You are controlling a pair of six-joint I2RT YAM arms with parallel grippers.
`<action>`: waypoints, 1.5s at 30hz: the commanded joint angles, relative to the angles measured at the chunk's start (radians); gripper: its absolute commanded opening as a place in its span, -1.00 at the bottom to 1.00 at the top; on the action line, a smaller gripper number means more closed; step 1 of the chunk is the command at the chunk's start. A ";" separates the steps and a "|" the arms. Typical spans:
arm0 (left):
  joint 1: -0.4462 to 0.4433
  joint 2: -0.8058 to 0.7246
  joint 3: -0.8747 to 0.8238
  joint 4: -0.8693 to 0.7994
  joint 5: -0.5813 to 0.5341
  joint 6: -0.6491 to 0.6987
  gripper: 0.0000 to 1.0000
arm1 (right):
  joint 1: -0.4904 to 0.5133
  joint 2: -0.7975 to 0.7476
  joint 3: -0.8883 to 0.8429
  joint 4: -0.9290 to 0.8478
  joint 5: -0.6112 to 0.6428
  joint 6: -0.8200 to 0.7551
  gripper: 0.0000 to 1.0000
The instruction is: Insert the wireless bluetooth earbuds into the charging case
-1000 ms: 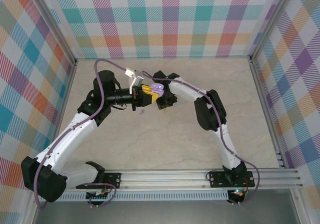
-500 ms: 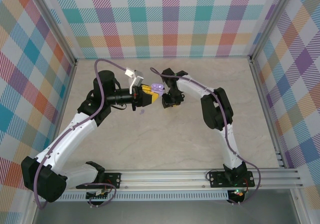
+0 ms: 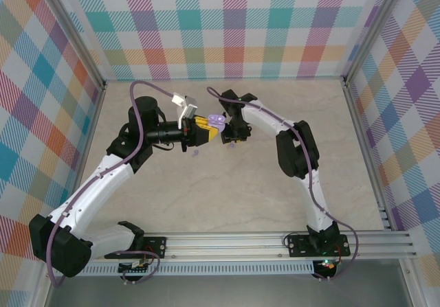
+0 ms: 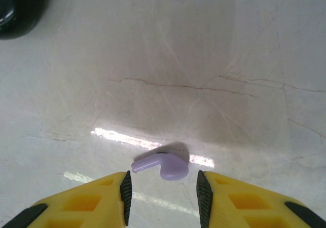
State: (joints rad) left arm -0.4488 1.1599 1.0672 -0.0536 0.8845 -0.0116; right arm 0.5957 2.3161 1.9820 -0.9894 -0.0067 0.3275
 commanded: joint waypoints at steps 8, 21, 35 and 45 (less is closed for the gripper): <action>0.009 -0.018 -0.007 0.008 0.014 -0.017 -0.75 | 0.009 0.088 0.082 -0.086 -0.012 -0.012 -0.27; 0.009 -0.022 -0.006 -0.005 0.006 -0.011 -0.76 | 0.015 0.075 0.080 -0.149 0.041 -0.180 -0.44; 0.009 -0.026 0.008 -0.031 -0.002 -0.007 -0.77 | 0.006 -0.011 -0.017 -0.115 0.023 -0.366 -0.53; 0.007 -0.032 0.011 -0.034 -0.007 -0.012 -0.77 | -0.018 -0.135 -0.181 -0.045 -0.048 -0.502 -0.53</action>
State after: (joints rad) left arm -0.4488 1.1553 1.0672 -0.0814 0.8768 -0.0151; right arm 0.5884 2.2452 1.8256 -1.0523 -0.0128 -0.1150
